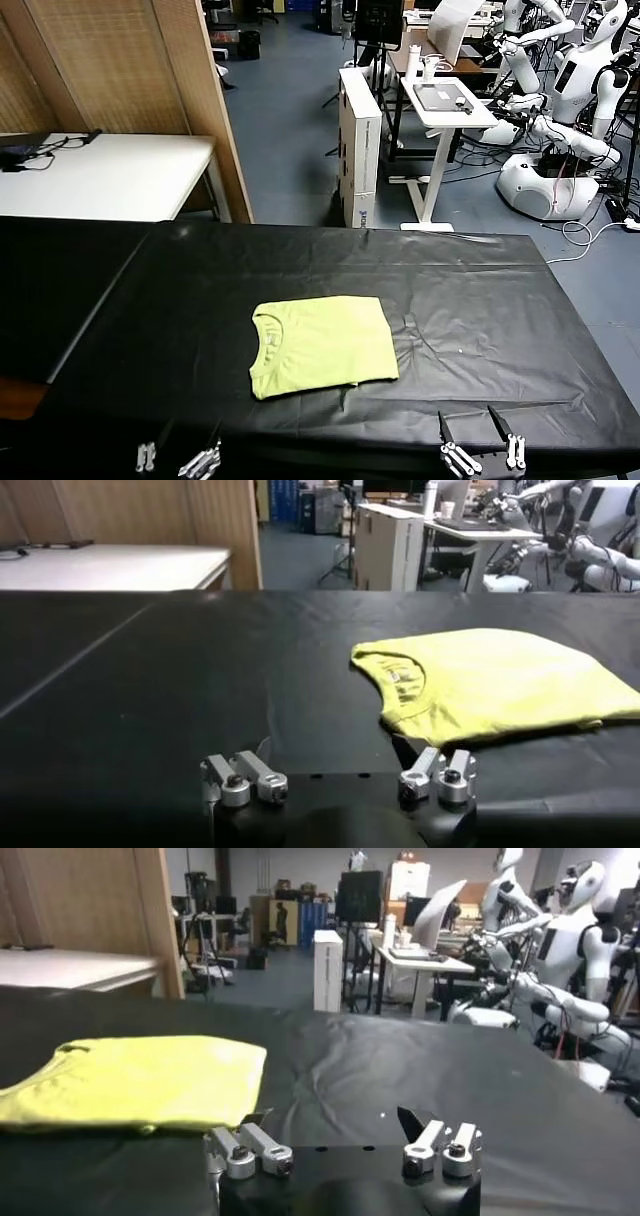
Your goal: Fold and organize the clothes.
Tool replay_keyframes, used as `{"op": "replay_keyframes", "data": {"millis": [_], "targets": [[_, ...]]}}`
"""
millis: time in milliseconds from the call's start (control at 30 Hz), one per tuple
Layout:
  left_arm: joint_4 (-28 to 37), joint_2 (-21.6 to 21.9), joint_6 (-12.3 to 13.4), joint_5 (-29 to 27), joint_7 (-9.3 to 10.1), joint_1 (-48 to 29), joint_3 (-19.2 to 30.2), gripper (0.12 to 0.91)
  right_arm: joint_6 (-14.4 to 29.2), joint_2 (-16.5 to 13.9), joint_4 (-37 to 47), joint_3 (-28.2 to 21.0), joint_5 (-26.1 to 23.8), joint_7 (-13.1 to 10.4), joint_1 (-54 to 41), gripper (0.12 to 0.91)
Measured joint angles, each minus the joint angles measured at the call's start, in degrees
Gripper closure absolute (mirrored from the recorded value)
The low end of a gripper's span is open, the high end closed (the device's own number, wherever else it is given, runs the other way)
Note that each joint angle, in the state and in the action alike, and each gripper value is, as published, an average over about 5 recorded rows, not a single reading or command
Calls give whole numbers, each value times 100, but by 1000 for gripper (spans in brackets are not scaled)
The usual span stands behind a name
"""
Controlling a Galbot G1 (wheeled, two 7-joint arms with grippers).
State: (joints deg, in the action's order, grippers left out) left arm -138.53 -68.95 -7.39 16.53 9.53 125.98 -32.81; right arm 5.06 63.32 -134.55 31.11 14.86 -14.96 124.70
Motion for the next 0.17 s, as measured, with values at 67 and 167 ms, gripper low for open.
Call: {"op": "replay_keyframes", "data": {"millis": [67,167], "targets": [[0,-18,5,-22,-18,28,2,123,-11,-5,3,-23,0,4,0,118],[2,-30,15,-42,-37,53,2,123,-17,-7,12,-38,0,6,1,118]]}}
